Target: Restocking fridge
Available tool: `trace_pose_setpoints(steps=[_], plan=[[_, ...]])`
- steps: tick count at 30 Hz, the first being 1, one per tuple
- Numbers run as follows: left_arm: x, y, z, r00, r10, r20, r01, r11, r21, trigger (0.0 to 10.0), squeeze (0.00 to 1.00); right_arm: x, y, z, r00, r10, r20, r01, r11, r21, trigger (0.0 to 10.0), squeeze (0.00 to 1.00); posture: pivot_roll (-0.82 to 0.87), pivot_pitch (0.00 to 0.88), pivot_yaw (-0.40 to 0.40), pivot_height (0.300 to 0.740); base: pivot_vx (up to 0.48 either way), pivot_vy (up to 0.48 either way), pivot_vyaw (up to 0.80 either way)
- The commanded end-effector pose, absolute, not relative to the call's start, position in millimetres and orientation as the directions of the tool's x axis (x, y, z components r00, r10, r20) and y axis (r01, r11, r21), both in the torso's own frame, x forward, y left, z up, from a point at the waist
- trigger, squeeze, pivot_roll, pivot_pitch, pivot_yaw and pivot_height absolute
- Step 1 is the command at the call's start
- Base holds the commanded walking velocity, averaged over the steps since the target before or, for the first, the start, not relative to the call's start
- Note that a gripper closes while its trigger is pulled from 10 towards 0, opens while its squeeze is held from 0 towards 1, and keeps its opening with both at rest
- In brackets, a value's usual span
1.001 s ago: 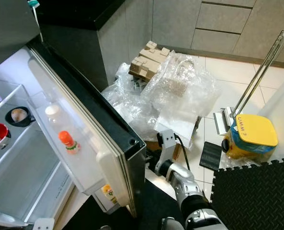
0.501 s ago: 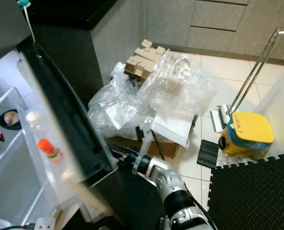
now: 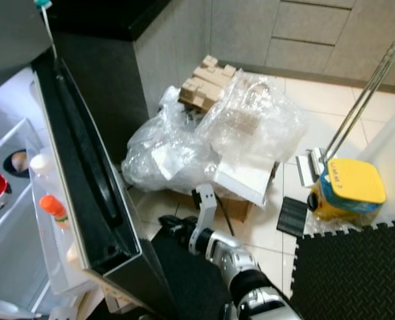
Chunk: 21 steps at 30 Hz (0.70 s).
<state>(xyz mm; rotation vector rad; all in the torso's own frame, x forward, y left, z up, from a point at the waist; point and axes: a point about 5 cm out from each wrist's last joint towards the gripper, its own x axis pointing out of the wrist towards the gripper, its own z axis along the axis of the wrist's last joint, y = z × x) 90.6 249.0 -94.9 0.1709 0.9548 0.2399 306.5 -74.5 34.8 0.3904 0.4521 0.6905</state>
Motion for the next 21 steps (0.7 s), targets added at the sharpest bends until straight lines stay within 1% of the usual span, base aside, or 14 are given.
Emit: trace_pose_setpoints(steps=[1, 2, 3, 5, 7, 8, 9, 10, 11, 12, 13, 14, 17, 21], plan=[[78.7, 252.7, -97.2, 0.521, 0.284, -0.805, -0.127, 0.958, 0.255, 10.0, 0.0, 299.2, -87.8, 20.7, 0.706, 0.629, -0.326, -0.453, 0.755, 0.475, 10.0, 0.0, -0.08, 0.151, 0.0, 0.731, 0.0, 0.0, 0.0], [78.0, 252.7, -97.5, 0.519, 0.283, -0.806, -0.127, 0.959, 0.255, 10.0, 0.0, 294.1, -109.5, 10.7, 0.739, 0.558, -0.378, -0.391, 0.812, 0.434, 10.0, 0.0, -0.08, 0.151, 0.001, 0.731, 0.0, 0.0, 0.0], [78.0, 252.7, -97.5, 0.519, 0.283, -0.806, -0.127, 0.959, 0.255, 10.0, 0.0, 294.1, -109.5, 10.7, 0.739, 0.558, -0.378, -0.391, 0.812, 0.434, 10.0, 0.0, -0.08, 0.151, 0.001, 0.731, 0.0, 0.0, 0.0], [82.1, 249.7, -96.6, 0.546, 0.262, -0.796, -0.131, 0.965, 0.228, 10.0, 0.0, 280.6, -147.7, -6.9, 0.798, 0.402, -0.449, -0.238, 0.895, 0.378, 10.0, 0.0, -0.08, 0.152, 0.002, 0.731, 0.0, 0.0, 0.0], [82.1, 249.7, -96.6, 0.546, 0.262, -0.796, -0.131, 0.965, 0.228, 10.0, 0.0, 280.6, -147.7, -6.9, 0.798, 0.402, -0.449, -0.238, 0.895, 0.378, 10.0, 0.0, -0.08, 0.152, 0.002, 0.731, 0.0, 0.0, 0.0], [85.0, 248.9, -95.9, 0.558, 0.254, -0.79, -0.129, 0.967, 0.219, 10.0, 0.0, 273.7, -162.8, -14.3, 0.815, 0.324, -0.481, -0.163, 0.924, 0.346, 10.0, 0.0, -0.08, 0.152, 0.002, 0.731, 0.0, 0.0, 0.0], [85.0, 248.9, -95.9, 0.558, 0.254, -0.79, -0.129, 0.967, 0.219, 10.0, 0.0, 273.7, -162.8, -14.3, 0.815, 0.324, -0.481, -0.163, 0.924, 0.346, 10.0, 0.0, -0.08, 0.152, 0.002, 0.731, 0.0, 0.0, 0.0], [90.0, 249.2, -94.7, 0.569, 0.252, -0.783, -0.13, 0.968, 0.216, 10.0, 0.0, 258.9, -187.8, -27.7, 0.818, 0.167, -0.55, -0.012, 0.962, 0.274, 10.0, 0.0, -0.09, 0.153, 0.004, 0.731, 0.0, 0.0, 0.0], [94.1, 248.7, -94.1, 0.575, 0.248, -0.78, -0.126, 0.968, 0.215, 10.0, 0.0, 240.2, -208.4, -40.4, 0.791, 0.04, -0.611, 0.1, 0.976, 0.193, 10.0, 0.0, -0.09, 0.153, 0.005, 0.731, 0.0, 0.0, 0.0], [96.7, 248.3, -93.7, 0.578, 0.246, -0.778, -0.123, 0.969, 0.215, 10.0, 0.0, 227.0, -221.1, -48.0, 0.763, -0.044, -0.645, 0.168, 0.977, 0.132, 10.0, 0.0, -0.09, 0.153, 0.005, 0.731, 0.0, 0.0, 0.0], [96.7, 248.3, -93.7, 0.578, 0.246, -0.778, -0.123, 0.969, 0.215, 10.0, 0.0, 227.0, -221.1, -48.0, 0.763, -0.044, -0.645, 0.168, 0.977, 0.132, 10.0, 0.0, -0.09, 0.153, 0.005, 0.731, 0.0, 0.0, 0.0], [98.7, 248.2, -93.6, 0.578, 0.241, -0.78, -0.119, 0.97, 0.212, 10.0, 0.0, 212.4, -227.4, -56.6, 0.725, -0.081, -0.684, 0.203, 0.974, 0.099, 10.0, 0.0, -0.09, 0.153, 0.006, 0.731, 0.0, 0.0, 0.0], [101.4, 248.4, -93.6, 0.576, 0.232, -0.784, -0.117, 0.972, 0.202, 10.0, 0.0, 195.9, -221.4, -67.4, 0.687, -0.041, -0.726, 0.163, 0.982, 0.099, 10.0, 0.0, -0.09, 0.154, 0.009, 0.731, 0.0, 0.0, 0.0], [104.1, 248.3, -93.3, 0.577, 0.225, -0.785, -0.116, 0.974, 0.194, 10.0, 0.0, 190.1, -212.5, -71.9, 0.684, -0.015, -0.729, 0.152, 0.981, 0.123, 10.0, 0.0, -0.09, 0.155, 0.01, 0.731, 0.0, 0.0, 0.0]])
